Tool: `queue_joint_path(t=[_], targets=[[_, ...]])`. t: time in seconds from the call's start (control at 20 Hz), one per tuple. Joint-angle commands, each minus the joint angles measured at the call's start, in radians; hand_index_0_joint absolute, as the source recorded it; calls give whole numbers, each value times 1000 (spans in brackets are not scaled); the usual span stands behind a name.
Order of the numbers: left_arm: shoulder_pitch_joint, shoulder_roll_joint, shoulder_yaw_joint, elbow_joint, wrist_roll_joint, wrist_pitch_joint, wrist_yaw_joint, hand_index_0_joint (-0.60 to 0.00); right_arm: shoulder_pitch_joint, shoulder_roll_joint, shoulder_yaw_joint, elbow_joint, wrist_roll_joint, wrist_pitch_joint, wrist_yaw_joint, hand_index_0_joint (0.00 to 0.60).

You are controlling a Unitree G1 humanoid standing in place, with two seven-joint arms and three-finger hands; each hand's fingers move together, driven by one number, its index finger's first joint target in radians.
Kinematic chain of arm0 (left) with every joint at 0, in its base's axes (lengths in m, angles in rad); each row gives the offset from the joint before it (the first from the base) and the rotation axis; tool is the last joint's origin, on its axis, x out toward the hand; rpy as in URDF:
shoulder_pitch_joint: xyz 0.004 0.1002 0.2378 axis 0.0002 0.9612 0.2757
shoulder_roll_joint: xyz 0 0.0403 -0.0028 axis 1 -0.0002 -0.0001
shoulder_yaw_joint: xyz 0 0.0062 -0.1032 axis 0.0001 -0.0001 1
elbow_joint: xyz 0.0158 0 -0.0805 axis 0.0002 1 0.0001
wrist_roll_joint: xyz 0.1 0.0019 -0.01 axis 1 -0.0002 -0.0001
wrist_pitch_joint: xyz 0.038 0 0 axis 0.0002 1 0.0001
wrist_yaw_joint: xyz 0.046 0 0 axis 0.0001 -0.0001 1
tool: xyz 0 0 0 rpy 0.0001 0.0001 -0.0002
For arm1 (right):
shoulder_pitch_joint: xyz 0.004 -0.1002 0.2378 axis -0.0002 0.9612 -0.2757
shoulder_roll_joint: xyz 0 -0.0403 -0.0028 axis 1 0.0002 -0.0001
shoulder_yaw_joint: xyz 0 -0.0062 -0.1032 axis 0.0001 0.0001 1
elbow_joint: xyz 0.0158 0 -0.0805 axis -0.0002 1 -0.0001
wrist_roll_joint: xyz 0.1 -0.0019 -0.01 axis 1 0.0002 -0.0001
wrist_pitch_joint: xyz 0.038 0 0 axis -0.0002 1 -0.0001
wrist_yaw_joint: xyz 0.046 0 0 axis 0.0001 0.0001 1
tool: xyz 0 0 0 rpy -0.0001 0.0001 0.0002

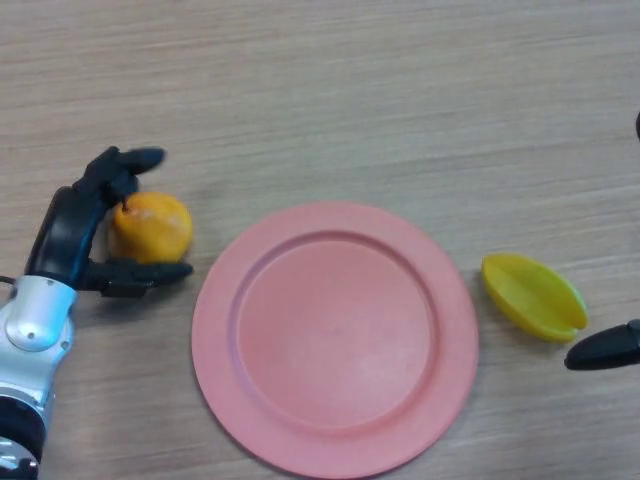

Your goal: Pick up the yellow pear and place it on the plate

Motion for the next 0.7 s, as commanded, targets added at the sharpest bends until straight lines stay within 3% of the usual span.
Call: queue_joint_path(t=[0.05,0.25,0.4,0.5,0.7], targets=[[-62,38,5,-19,23,-154,23,-600,-23,-32,-84,-68,30,-89,-40,0],[-48,46,22,-62,12,-146,10,-600,-22,-38,-72,-80,21,-67,-44,0],[-11,52,44,-202,-42,-119,-17,-600,-23,-36,-71,-92,11,-69,-43,0],[47,39,54,-394,-113,-38,-69,-600,-27,-35,-71,-100,12,-63,-47,0],[222,-33,25,-900,-255,273,-203,-600,-21,-22,-79,-104,17,-78,-58,0]])
